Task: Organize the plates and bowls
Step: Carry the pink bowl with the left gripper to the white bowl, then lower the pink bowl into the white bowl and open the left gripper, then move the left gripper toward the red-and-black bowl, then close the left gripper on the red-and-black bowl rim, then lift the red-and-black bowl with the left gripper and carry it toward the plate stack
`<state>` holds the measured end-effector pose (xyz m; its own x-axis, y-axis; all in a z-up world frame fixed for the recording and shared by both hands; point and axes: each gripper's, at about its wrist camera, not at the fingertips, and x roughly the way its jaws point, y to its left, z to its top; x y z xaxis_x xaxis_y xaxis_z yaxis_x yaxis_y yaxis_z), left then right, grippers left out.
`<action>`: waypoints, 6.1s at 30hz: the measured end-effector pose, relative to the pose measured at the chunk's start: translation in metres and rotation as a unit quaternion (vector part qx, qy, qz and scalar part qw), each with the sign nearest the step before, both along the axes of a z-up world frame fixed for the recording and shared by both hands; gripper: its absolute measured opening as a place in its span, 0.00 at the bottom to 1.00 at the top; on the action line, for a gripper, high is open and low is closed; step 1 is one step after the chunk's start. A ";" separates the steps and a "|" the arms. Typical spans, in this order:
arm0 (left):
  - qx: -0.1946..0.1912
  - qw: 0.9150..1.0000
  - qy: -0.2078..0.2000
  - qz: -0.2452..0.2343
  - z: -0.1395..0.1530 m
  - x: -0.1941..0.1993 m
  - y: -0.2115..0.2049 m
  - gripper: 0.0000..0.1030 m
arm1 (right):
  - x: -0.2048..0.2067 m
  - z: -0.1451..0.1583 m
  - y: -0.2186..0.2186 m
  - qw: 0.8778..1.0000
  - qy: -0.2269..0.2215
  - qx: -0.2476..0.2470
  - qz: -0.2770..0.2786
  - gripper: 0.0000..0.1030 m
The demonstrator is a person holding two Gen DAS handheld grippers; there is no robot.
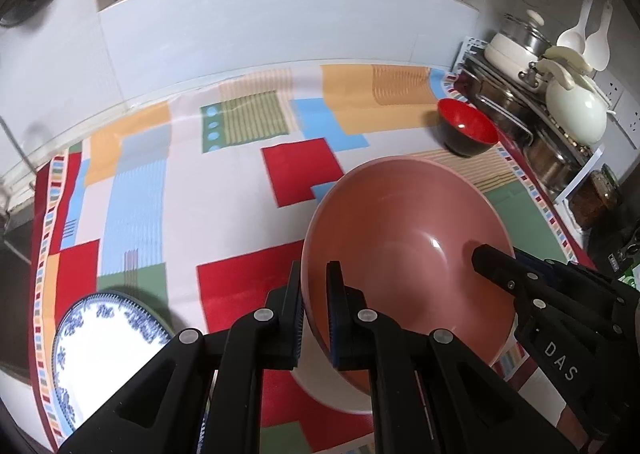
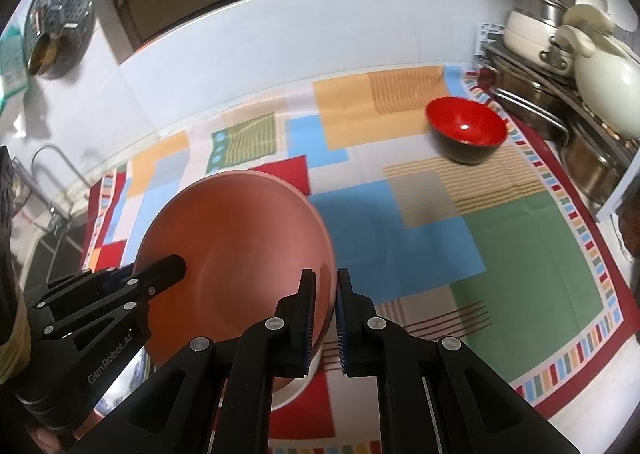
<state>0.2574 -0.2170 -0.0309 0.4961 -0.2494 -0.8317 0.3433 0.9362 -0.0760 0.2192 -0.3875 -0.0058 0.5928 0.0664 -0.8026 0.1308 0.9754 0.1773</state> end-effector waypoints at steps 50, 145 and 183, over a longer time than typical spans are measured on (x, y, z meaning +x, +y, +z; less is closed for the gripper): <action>0.045 0.999 0.021 0.002 -0.037 -0.011 0.006 0.38 | -0.006 -0.043 0.020 0.998 0.048 0.009 0.032 0.34; 0.048 0.959 0.022 -0.279 -0.071 0.224 -0.320 0.13 | 0.158 -0.093 -0.238 0.974 0.023 -0.001 -0.225 0.16; 0.003 0.990 -0.012 -0.140 0.023 0.085 -0.128 0.13 | 0.053 0.000 -0.072 0.992 -0.035 -0.038 -0.113 0.16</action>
